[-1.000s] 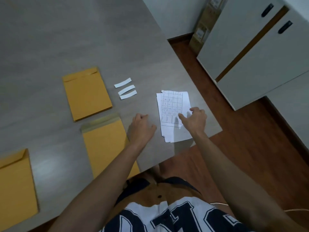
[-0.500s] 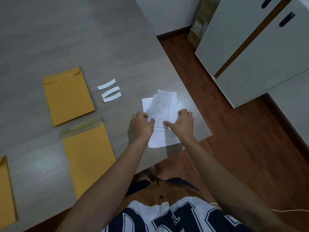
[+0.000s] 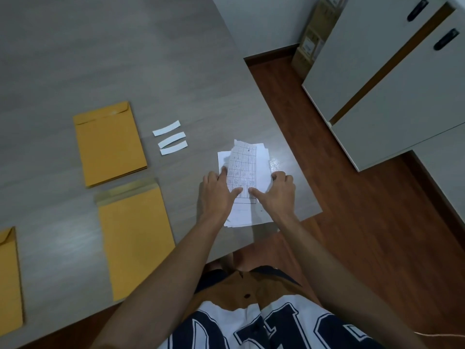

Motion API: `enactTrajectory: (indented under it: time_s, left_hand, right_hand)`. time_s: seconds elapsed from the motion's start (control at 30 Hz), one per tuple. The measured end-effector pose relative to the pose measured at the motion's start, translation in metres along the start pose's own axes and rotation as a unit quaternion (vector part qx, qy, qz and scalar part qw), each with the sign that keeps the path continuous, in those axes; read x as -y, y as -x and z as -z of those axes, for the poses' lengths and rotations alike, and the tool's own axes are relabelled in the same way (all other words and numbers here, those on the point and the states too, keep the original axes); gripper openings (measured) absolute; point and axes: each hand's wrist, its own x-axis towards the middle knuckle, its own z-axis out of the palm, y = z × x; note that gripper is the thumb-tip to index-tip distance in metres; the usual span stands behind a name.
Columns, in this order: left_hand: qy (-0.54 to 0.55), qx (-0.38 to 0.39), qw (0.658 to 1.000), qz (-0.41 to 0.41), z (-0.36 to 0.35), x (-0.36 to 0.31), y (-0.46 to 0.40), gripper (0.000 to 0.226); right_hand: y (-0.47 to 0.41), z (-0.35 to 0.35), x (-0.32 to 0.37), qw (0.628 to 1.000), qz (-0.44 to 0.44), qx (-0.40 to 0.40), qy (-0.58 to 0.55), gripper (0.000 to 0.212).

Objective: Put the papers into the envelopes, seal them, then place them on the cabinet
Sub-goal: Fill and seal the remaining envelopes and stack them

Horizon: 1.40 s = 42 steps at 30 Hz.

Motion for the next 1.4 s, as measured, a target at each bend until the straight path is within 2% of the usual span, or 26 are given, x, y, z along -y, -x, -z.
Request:
enactTrajectory:
  time_s: [0.3, 0.4, 0.5, 0.57, 0.67, 0.73, 0.87, 0.93, 1.0, 1.1, 1.2, 1.3, 1.4]
  left_hand:
    - [-0.012, -0.028, 0.998, -0.052, 0.013, 0.002, 0.003, 0.062]
    - [0.022, -0.045, 0.997, -0.06, 0.014, 0.003, 0.008, 0.051]
    - [0.109, -0.053, 0.991, -0.058, 0.012, 0.001, 0.016, 0.045]
    - [0.164, -0.06, 0.984, -0.039, 0.015, -0.004, 0.019, 0.056]
    - [0.262, -0.039, 0.964, 0.037, 0.023, -0.008, 0.013, 0.077]
    - [0.253, -0.009, 0.964, 0.077, 0.027, -0.009, 0.006, 0.079]
    - [0.251, 0.045, 0.964, 0.081, 0.025, -0.005, -0.006, 0.054]
    - [0.217, 0.056, 0.974, 0.04, 0.026, -0.002, -0.011, 0.035]
    - [0.172, 0.061, 0.983, -0.003, 0.026, 0.002, -0.012, 0.028]
    - [0.169, 0.022, 0.985, -0.012, 0.021, 0.003, -0.006, 0.031]
    - [0.173, -0.033, 0.984, -0.039, 0.022, 0.0, 0.007, 0.019]
    - [0.245, -0.049, 0.968, -0.013, 0.025, -0.006, 0.013, 0.033]
    - [0.37, -0.074, 0.924, 0.067, 0.031, -0.015, 0.012, 0.059]
  right_hand:
    - [0.0, -0.003, -0.001, 1.0, -0.001, -0.005, 0.003, 0.076]
    - [0.001, -0.002, 0.0, 1.0, -0.001, -0.004, 0.005, 0.075]
    - [0.001, -0.002, -0.001, 1.0, 0.009, -0.002, 0.002, 0.076]
    - [0.002, -0.002, -0.002, 1.0, 0.011, -0.005, -0.007, 0.076]
    - [0.003, -0.001, -0.003, 1.0, 0.011, -0.005, -0.015, 0.076]
    - [0.004, -0.001, -0.002, 1.0, 0.012, -0.005, -0.015, 0.076]
    - [0.004, -0.001, -0.001, 1.0, 0.009, -0.009, -0.018, 0.075]
    - [0.004, -0.001, -0.001, 1.0, 0.005, -0.009, -0.016, 0.075]
    - [0.004, -0.002, -0.001, 1.0, 0.005, -0.011, -0.018, 0.075]
    - [0.005, -0.002, 0.0, 1.0, -0.002, -0.012, -0.023, 0.075]
    - [0.006, -0.002, 0.0, 1.0, 0.002, -0.013, -0.027, 0.075]
    - [0.006, -0.001, 0.0, 0.999, 0.009, -0.012, -0.033, 0.075]
    - [0.006, -0.001, 0.001, 1.0, -0.005, -0.014, -0.021, 0.075]
